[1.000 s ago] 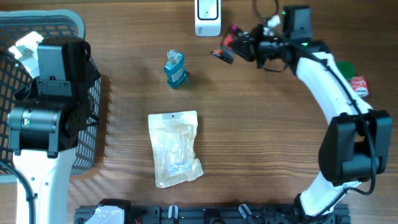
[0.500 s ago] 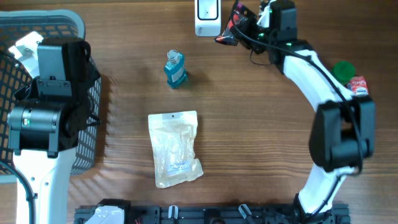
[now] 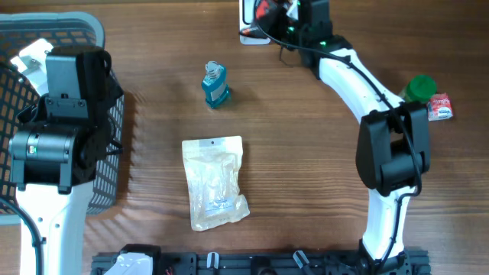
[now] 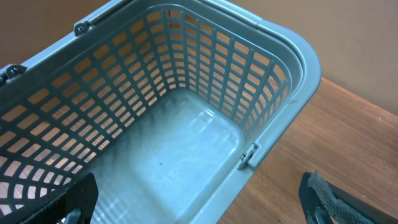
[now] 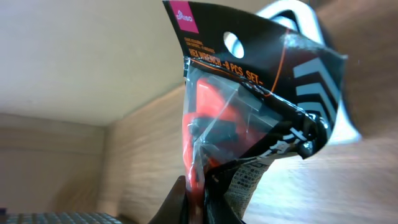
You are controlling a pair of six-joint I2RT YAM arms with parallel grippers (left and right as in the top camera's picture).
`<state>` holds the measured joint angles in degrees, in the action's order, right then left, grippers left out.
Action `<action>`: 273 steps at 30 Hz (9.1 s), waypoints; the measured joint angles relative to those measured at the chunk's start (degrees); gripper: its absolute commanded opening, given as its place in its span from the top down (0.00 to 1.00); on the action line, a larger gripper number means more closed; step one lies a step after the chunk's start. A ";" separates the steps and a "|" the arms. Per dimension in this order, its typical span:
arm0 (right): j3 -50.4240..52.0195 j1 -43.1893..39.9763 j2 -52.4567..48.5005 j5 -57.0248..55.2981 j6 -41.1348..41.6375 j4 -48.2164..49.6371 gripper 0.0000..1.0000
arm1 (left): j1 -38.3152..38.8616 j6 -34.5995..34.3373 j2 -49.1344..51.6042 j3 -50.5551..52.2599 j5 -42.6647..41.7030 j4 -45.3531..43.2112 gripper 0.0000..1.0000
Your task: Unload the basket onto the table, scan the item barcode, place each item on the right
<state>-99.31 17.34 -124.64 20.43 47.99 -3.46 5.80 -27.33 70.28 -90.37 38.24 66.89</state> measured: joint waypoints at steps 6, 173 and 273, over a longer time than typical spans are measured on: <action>-6.49 0.07 -6.03 -1.40 2.14 0.20 0.95 | 0.00 -0.02 0.00 0.00 0.00 0.00 0.00; 53.22 23.32 17.79 36.09 -15.91 1.66 0.08 | 0.00 0.02 0.00 0.00 0.00 -1.14 0.00; 31.01 47.43 15.23 -66.69 -41.13 -45.72 0.00 | 0.00 0.02 0.00 0.00 0.00 -1.16 0.00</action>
<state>-68.29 64.77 -109.40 -46.26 6.85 -49.19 5.80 -27.31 70.28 -90.37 38.24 65.73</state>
